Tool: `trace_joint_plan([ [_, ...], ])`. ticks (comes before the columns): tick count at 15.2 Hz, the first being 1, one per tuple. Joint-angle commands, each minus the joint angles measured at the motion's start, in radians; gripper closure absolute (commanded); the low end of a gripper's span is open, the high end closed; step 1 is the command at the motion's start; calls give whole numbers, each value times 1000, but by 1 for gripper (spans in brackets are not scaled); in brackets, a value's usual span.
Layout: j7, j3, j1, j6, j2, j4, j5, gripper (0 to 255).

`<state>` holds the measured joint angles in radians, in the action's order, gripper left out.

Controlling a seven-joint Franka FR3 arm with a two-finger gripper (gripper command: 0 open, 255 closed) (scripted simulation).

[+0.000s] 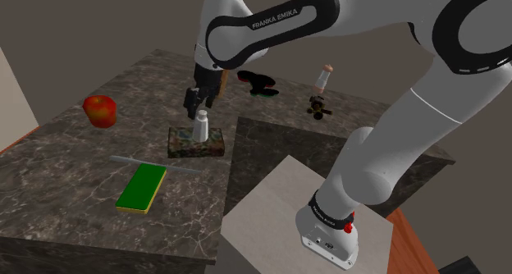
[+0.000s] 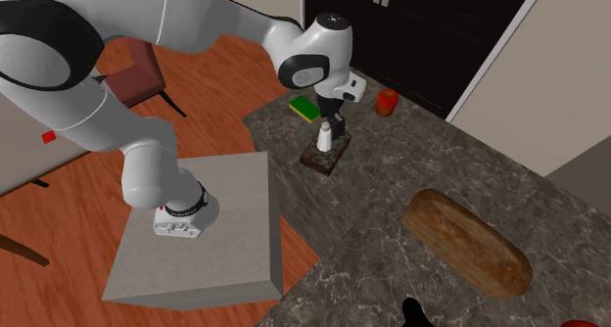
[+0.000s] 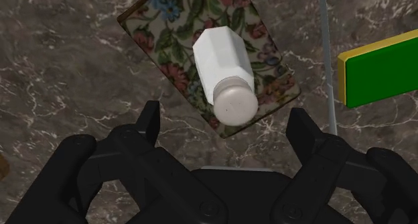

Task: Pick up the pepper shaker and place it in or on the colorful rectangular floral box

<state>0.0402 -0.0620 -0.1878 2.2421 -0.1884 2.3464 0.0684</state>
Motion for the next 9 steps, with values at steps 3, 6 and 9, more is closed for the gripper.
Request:
trace_joint_plan([
  [3,-5,1,0,-91,-48,-42,-1,0],
  [6,-5,1,0,-91,-48,-42,-1,0],
  [9,-5,1,0,-91,-48,-42,-1,0],
])
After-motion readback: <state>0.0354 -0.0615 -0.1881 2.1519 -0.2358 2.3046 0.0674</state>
